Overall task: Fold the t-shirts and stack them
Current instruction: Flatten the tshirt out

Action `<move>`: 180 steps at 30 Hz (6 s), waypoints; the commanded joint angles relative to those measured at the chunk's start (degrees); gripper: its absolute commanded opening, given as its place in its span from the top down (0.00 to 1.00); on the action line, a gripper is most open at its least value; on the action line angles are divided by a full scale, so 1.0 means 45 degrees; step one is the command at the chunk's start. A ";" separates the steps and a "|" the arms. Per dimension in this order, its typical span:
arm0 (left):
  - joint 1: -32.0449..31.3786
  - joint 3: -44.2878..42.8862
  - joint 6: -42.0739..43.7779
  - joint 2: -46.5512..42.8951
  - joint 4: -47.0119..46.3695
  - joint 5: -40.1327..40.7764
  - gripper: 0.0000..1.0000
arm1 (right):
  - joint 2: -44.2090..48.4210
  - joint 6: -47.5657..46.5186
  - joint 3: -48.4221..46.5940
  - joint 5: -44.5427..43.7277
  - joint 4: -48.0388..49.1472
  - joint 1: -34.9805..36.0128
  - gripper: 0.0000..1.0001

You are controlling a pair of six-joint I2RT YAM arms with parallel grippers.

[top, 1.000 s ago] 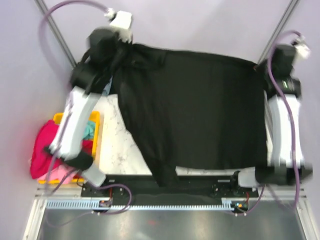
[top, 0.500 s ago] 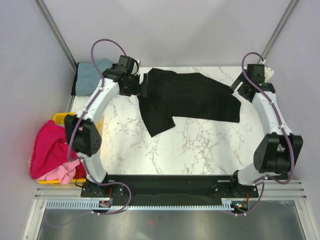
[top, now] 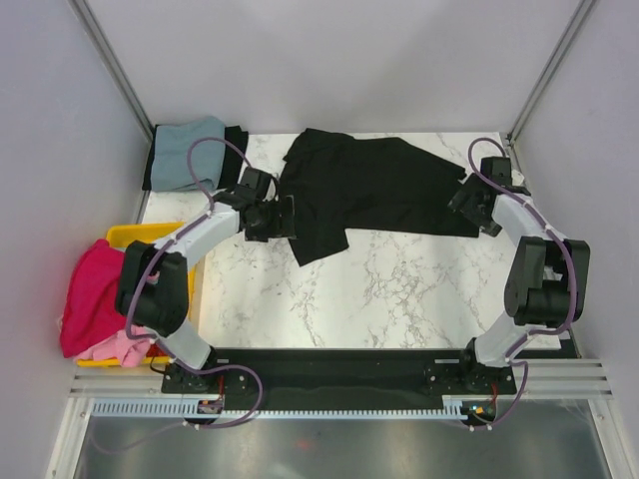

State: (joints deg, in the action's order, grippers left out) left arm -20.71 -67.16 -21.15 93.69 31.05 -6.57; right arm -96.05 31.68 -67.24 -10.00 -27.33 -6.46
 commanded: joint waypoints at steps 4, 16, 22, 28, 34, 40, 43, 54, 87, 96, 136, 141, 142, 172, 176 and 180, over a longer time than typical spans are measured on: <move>-0.0651 0.0802 -0.1277 0.0839 -0.2424 -0.0337 0.11 | -0.0627 0.0225 0.0665 0.0580 0.1151 -0.1200 0.06; -0.1042 0.0549 -0.1570 0.2402 -0.3013 0.0014 0.18 | -0.3049 0.0674 0.0022 0.1518 0.2265 -0.1846 0.42; -0.1257 0.0997 -0.1766 0.2636 -0.3149 0.0307 0.33 | -0.3109 0.0616 0.0254 0.1656 0.2500 -0.1846 0.74; -0.1452 0.0764 -0.1649 0.2949 -0.3247 0.0132 0.68 | -0.2602 0.0577 0.0840 0.1870 0.2772 -0.1826 1.00; -0.1511 0.0412 -0.1570 0.3009 -0.3189 0.0053 0.98 | -0.2193 0.0479 0.1133 0.2027 0.2774 -0.1846 1.00; -0.1726 0.0859 -0.1862 0.1195 -0.2331 0.0482 0.98 | -0.0653 0.0498 0.1582 0.2105 0.2305 -0.1943 1.00; -0.1901 0.1660 -0.2233 -0.0441 -0.1901 0.0658 0.98 | 0.0480 0.0713 0.2188 0.2202 0.2130 -0.2177 1.00; -0.2917 0.3789 -0.3620 -0.6812 0.1280 0.1284 0.98 | 0.5599 0.1377 0.4941 0.3277 0.0860 -0.3096 1.00; -0.4366 0.1098 -0.3178 -0.8326 0.4200 0.5033 0.17 | 0.7679 0.1537 0.4053 0.1999 0.0764 -0.1355 0.03; -0.0909 -0.3099 -0.1707 0.0189 -0.0023 0.2477 0.42 | 0.4939 0.0656 0.2774 0.1069 0.1014 0.2919 0.15; 0.0422 -0.7440 -0.0652 0.7071 -0.0259 0.2318 0.52 | 0.4099 -0.0419 0.3302 0.2593 0.1757 0.3212 0.20; 0.0442 -0.7362 -0.0633 0.7148 -0.0220 0.2397 0.52 | 0.3943 -0.0380 0.3341 0.2632 0.1855 0.3193 0.20; 0.0423 -0.7381 -0.0633 0.7168 -0.0220 0.2320 0.52 | 0.3942 -0.0400 0.3341 0.2632 0.1836 0.3174 0.20; 0.0052 -0.7674 -0.0555 0.7735 0.0170 0.2709 0.57 | 0.3708 -0.0497 0.3576 0.2496 0.2031 0.3193 0.21; -0.0027 -0.7616 -0.0555 0.7793 0.0171 0.2729 0.63 | 0.3708 -0.0517 0.3576 0.2437 0.2031 0.3193 0.21; -0.0124 -0.7713 -0.0594 0.7755 0.0171 0.2826 0.73 | 0.3669 -0.0517 0.3595 0.2456 0.2050 0.3193 0.21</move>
State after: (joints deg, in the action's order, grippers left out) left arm -20.69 -100.44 -25.63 127.90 31.62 4.49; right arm -79.37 30.13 -51.13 1.50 -20.05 7.66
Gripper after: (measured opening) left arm 0.284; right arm 0.792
